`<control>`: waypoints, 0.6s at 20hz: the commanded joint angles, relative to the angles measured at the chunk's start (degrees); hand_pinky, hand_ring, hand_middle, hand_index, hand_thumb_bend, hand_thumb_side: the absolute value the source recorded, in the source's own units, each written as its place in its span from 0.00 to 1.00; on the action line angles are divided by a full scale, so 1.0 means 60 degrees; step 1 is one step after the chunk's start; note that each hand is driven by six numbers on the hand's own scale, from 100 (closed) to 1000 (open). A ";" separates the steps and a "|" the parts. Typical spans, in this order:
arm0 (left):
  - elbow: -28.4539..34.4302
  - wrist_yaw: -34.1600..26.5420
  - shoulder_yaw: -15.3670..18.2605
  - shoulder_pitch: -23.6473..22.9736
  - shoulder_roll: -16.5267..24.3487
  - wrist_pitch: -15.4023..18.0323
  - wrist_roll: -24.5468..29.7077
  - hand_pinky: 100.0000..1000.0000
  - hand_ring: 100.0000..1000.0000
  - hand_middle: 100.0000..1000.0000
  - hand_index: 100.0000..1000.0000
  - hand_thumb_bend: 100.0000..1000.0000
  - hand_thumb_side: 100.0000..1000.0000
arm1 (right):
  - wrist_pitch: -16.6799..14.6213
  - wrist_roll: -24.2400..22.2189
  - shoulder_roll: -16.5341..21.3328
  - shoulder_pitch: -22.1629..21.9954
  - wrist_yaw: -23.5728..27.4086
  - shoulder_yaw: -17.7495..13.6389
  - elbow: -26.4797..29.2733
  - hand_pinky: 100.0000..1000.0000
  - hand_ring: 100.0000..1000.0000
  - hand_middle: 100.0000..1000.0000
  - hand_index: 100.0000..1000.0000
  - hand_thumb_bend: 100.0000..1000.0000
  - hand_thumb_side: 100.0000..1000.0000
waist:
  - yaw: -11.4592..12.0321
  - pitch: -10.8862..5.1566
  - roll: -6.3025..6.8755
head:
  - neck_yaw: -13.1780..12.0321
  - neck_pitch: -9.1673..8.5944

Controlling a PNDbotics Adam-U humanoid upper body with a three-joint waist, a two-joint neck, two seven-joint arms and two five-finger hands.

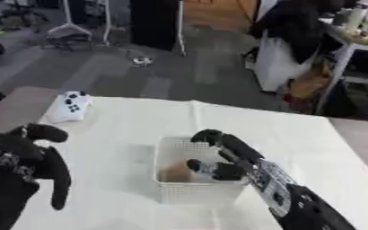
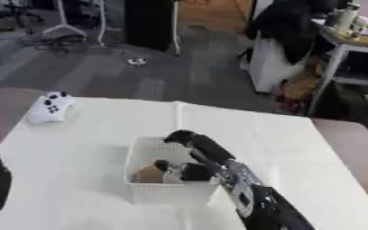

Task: Pick up objects on the table and place them in the box.

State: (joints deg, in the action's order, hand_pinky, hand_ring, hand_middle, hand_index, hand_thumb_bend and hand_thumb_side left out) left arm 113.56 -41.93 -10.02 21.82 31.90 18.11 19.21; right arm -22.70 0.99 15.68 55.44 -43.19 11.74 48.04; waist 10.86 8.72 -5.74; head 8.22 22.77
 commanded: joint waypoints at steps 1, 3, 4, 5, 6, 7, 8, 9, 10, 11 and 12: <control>0.0172 0.0006 0.0007 0.0081 0.0153 0.0010 0.0024 0.23 0.51 0.73 0.70 0.54 0.82 | 0.0103 -0.0007 0.0285 0.0075 0.0133 -0.0141 0.0246 0.70 0.79 0.82 0.87 0.53 1.00 | -0.0011 -0.0134 0.0065 | -0.0098 -0.0186; 0.0172 0.0020 0.0004 0.0071 0.0158 0.0007 0.0027 0.23 0.51 0.73 0.70 0.54 0.82 | 0.0177 -0.0030 0.0331 0.0056 0.0197 -0.0174 0.0281 0.70 0.79 0.82 0.89 0.53 1.00 | -0.0019 -0.0137 0.0067 | -0.0156 -0.0317; 0.0172 0.0026 0.0007 0.0065 0.0160 0.0011 0.0027 0.23 0.51 0.73 0.70 0.54 0.82 | 0.0230 -0.0061 0.0369 0.0043 0.0240 -0.0204 0.0293 0.70 0.79 0.82 0.89 0.53 1.00 | -0.0023 -0.0138 0.0068 | -0.0215 -0.0456; 0.0172 0.0032 0.0010 0.0058 0.0164 0.0015 0.0026 0.23 0.51 0.73 0.70 0.54 0.82 | 0.0304 -0.0155 0.0408 0.0027 0.0270 -0.0219 0.0282 0.70 0.78 0.79 0.94 0.51 1.00 | -0.0029 -0.0141 0.0069 | -0.0293 -0.0613; 0.0172 0.0040 0.0009 0.0047 0.0172 0.0015 0.0029 0.23 0.51 0.73 0.70 0.54 0.82 | 0.0400 -0.0356 0.0451 0.0021 0.0276 -0.0230 0.0246 0.71 0.79 0.79 0.96 0.50 1.00 | -0.0037 -0.0146 0.0069 | -0.0386 -0.0776; 0.0172 0.0049 0.0005 0.0039 0.0179 0.0015 0.0034 0.23 0.51 0.73 0.70 0.54 0.82 | 0.0478 -0.0541 0.0487 0.0025 0.0304 -0.0264 0.0253 0.69 0.78 0.77 0.95 0.49 1.00 | -0.0044 -0.0151 0.0067 | -0.0461 -0.0901; 0.0172 0.0060 0.0001 0.0033 0.0186 0.0013 0.0044 0.23 0.51 0.73 0.70 0.54 0.82 | 0.0546 -0.0647 0.0534 0.0025 0.0373 -0.0323 0.0287 0.68 0.77 0.77 0.95 0.49 1.00 | -0.0052 -0.0157 0.0066 | -0.0543 -0.1031; 0.0172 0.0066 0.0000 0.0031 0.0190 0.0014 0.0049 0.23 0.51 0.73 0.70 0.54 0.82 | 0.0607 -0.0674 0.0580 0.0019 0.0485 -0.0383 0.0352 0.67 0.77 0.77 0.94 0.48 1.00 | -0.0056 -0.0162 0.0064 | -0.0615 -0.1137; 0.0172 0.0066 0.0003 0.0032 0.0192 0.0016 0.0050 0.23 0.51 0.73 0.70 0.54 0.82 | 0.0669 -0.0650 0.0632 0.0005 0.0616 -0.0433 0.0439 0.66 0.76 0.77 0.93 0.47 1.00 | -0.0057 -0.0168 0.0061 | -0.0686 -0.1225; 0.0172 0.0062 0.0007 0.0036 0.0194 0.0016 0.0047 0.23 0.51 0.73 0.70 0.54 0.82 | 0.0726 -0.0591 0.0683 -0.0019 0.0770 -0.0475 0.0544 0.64 0.75 0.77 0.92 0.47 1.00 | -0.0055 -0.0175 0.0056 | -0.0751 -0.1294; 0.0172 0.0053 0.0010 0.0042 0.0197 0.0019 0.0043 0.23 0.51 0.73 0.70 0.54 0.82 | 0.0774 -0.0530 0.0740 -0.0062 0.0953 -0.0499 0.0661 0.63 0.75 0.78 0.91 0.46 1.00 | -0.0056 -0.0182 0.0051 | -0.0815 -0.1346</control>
State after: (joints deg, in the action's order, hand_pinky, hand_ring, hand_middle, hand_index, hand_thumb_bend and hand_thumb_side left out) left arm 113.56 -41.84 -10.03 21.71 31.92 18.12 19.25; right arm -18.49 -2.36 18.18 54.45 -38.65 9.57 50.35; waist 10.66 8.70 -5.75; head 4.06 15.80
